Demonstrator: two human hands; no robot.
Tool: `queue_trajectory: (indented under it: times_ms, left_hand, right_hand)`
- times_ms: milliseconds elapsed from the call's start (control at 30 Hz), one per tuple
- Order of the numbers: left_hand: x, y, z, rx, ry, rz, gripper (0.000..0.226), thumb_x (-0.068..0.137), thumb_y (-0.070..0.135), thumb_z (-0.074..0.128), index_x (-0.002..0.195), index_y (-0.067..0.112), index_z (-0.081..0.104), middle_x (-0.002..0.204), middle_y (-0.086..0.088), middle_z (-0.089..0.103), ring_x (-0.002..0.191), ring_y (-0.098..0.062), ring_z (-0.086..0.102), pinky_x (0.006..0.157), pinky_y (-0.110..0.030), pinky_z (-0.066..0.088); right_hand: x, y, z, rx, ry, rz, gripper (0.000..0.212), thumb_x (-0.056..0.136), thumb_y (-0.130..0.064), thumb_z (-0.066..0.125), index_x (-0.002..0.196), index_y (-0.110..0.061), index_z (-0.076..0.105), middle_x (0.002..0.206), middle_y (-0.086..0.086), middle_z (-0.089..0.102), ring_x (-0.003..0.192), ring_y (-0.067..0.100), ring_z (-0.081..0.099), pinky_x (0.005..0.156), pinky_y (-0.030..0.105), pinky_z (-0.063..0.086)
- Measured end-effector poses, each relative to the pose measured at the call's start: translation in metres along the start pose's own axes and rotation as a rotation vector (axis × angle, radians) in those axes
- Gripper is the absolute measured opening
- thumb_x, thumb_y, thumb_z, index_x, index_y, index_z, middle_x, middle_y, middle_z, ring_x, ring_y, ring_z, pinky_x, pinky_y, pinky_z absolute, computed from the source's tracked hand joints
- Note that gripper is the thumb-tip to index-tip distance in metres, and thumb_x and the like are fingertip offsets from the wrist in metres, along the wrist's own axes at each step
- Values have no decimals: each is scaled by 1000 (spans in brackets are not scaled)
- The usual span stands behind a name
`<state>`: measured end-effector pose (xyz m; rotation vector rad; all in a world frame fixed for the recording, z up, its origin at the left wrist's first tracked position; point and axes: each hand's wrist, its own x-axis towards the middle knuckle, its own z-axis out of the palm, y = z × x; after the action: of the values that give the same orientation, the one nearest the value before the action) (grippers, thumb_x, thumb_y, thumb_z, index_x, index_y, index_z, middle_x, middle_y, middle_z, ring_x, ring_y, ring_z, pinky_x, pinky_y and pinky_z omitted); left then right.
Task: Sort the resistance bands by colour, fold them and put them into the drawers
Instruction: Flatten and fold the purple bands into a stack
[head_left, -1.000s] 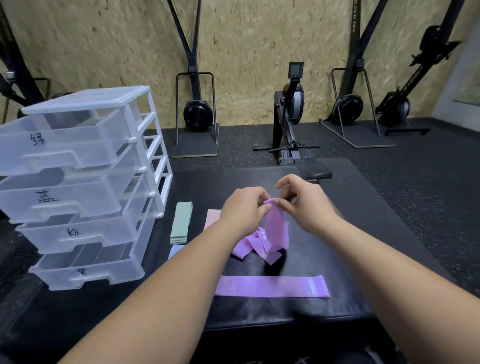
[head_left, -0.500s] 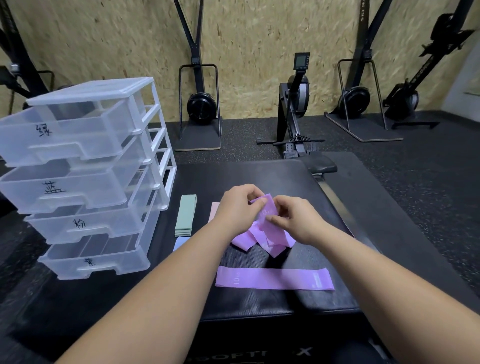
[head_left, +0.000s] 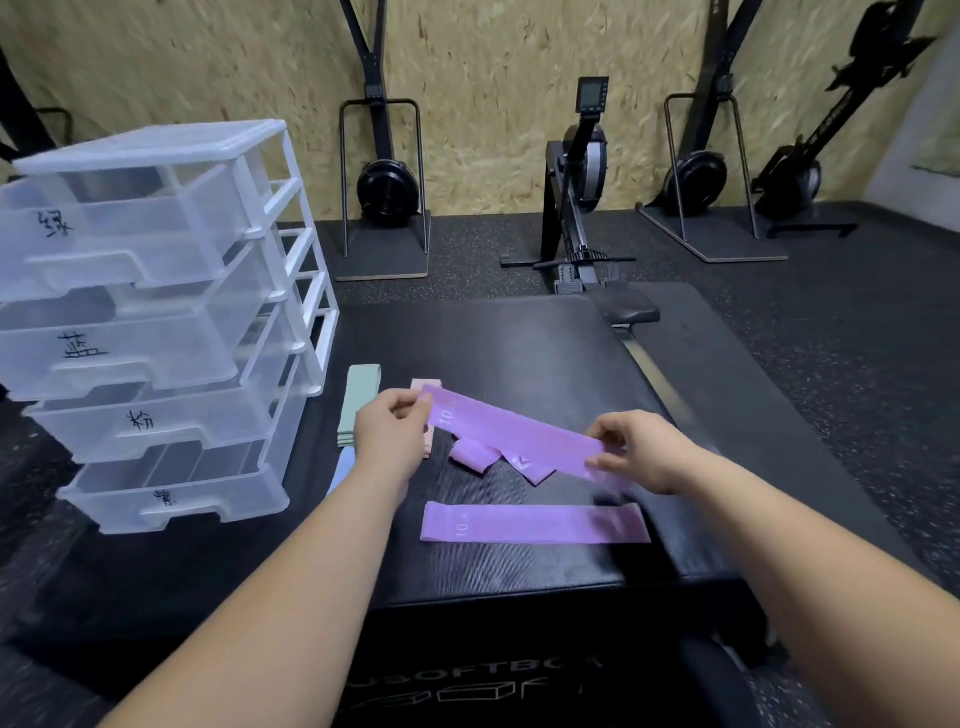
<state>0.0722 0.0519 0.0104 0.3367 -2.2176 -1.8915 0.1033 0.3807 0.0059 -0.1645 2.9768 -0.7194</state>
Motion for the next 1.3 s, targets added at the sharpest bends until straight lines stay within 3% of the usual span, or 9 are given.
queue_trajectory:
  times_ms: [100, 267, 400, 633, 833, 900, 1067, 1200, 1300]
  left_hand:
    - [-6, -15, -10, 21, 34, -41, 8, 98, 25, 73, 100, 18, 77, 93, 3, 77, 85, -15, 71, 70, -22, 50]
    - [-16, -42, -21, 71, -6, -105, 9, 92, 29, 80, 95, 21, 77, 91, 4, 79, 92, -15, 74, 84, -29, 57]
    - [-31, -56, -24, 94, -23, -118, 6, 92, 26, 80, 95, 21, 77, 92, 7, 79, 92, -11, 73, 74, -22, 49]
    - [-49, -80, -30, 283, -47, -96, 10, 90, 35, 81, 88, 28, 75, 86, 10, 76, 86, -9, 71, 77, -30, 53]
    - [-61, -91, -28, 515, -66, 70, 13, 94, 35, 74, 84, 29, 68, 80, 11, 70, 80, -4, 64, 70, -28, 47]
    - [-62, -94, -27, 560, -56, 105, 14, 95, 34, 72, 83, 29, 67, 79, 10, 69, 78, -4, 62, 69, -30, 46]
    - [-64, -104, -24, 603, -58, 176, 19, 95, 32, 74, 80, 30, 63, 73, 8, 64, 79, -8, 59, 74, -38, 52]
    - [-66, -110, -23, 642, -66, 226, 15, 95, 31, 74, 89, 31, 60, 84, 7, 59, 76, -5, 56, 69, -34, 46]
    - [-67, -111, -23, 633, -68, 231, 17, 94, 30, 76, 101, 32, 61, 97, 8, 53, 80, -7, 57, 74, -36, 49]
  right_hand:
    - [-10, 18, -1, 80, 24, 58, 14, 86, -31, 85, 92, -27, 74, 85, -5, 76, 78, 16, 67, 77, 34, 54]
    - [-33, 25, 7, 501, 100, 147, 12, 89, -16, 85, 97, -15, 76, 76, 3, 74, 64, 13, 62, 64, 31, 54]
    - [-49, 29, 22, 618, 216, 224, 18, 89, -11, 84, 104, -13, 74, 67, -1, 66, 50, 9, 55, 56, 21, 50]
    - [-63, 41, 55, 516, 383, 285, 30, 81, -27, 91, 104, -28, 72, 72, -5, 69, 62, 12, 63, 74, 39, 56]
    - [-75, 31, 71, 330, 483, 287, 39, 81, -23, 90, 113, -29, 69, 78, -6, 68, 72, 5, 65, 66, 12, 44]
    - [-78, 30, 76, 314, 498, 285, 43, 81, -21, 90, 117, -28, 68, 78, -6, 67, 70, 4, 64, 64, 10, 44]
    - [-83, 29, 86, 208, 477, 272, 63, 82, -20, 88, 137, -29, 59, 79, -10, 64, 77, 10, 65, 75, 36, 53]
    - [-85, 32, 92, 146, 489, 290, 67, 84, -26, 87, 143, -29, 55, 93, -10, 57, 79, 7, 61, 77, 35, 48]
    - [-85, 41, 95, 100, 510, 248, 55, 86, -37, 84, 135, -31, 60, 108, -10, 51, 92, 15, 62, 78, 37, 52]
